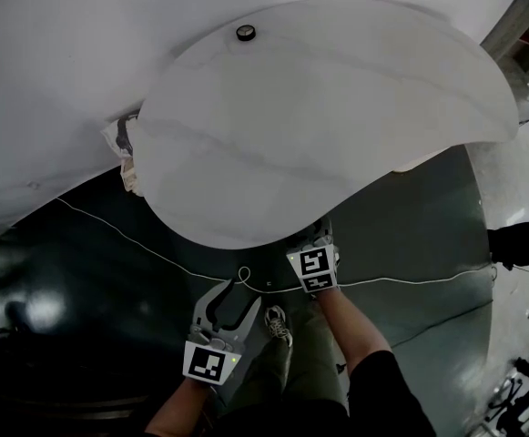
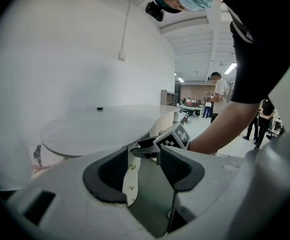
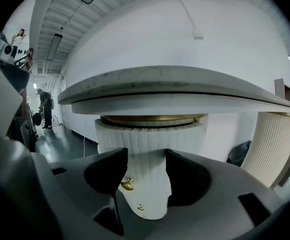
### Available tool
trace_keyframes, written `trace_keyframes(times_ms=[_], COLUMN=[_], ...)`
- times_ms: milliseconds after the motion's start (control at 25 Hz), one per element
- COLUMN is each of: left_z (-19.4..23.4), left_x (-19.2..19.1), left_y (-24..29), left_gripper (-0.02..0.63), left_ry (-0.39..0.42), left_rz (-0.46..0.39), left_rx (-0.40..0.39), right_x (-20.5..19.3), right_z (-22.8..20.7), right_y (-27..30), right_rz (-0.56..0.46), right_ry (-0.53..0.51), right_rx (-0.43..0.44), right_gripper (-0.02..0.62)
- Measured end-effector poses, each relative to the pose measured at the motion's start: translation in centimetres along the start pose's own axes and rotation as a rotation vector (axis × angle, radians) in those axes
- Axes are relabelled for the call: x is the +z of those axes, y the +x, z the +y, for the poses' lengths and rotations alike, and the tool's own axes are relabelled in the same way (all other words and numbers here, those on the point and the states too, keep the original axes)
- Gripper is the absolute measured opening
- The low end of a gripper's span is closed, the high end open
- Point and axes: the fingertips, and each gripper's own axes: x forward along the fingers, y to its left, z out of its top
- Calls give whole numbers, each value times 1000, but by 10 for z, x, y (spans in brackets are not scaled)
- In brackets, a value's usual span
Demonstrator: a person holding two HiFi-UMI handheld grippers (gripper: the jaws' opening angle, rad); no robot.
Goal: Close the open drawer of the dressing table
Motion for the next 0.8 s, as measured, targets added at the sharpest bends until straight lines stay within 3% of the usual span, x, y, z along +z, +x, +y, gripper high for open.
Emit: trace_keyframes(times_ms=[800], left_z=[15], left_x=[-3], left_y=[5], left_gripper=[206], left_ry=[-29], left_rz=[-3], left_rx=[25], right_x=[6], right_z=[-3], right_y=[15], right_rz=[-13], right_ry=[8], right_rx=[14], right_gripper=[249])
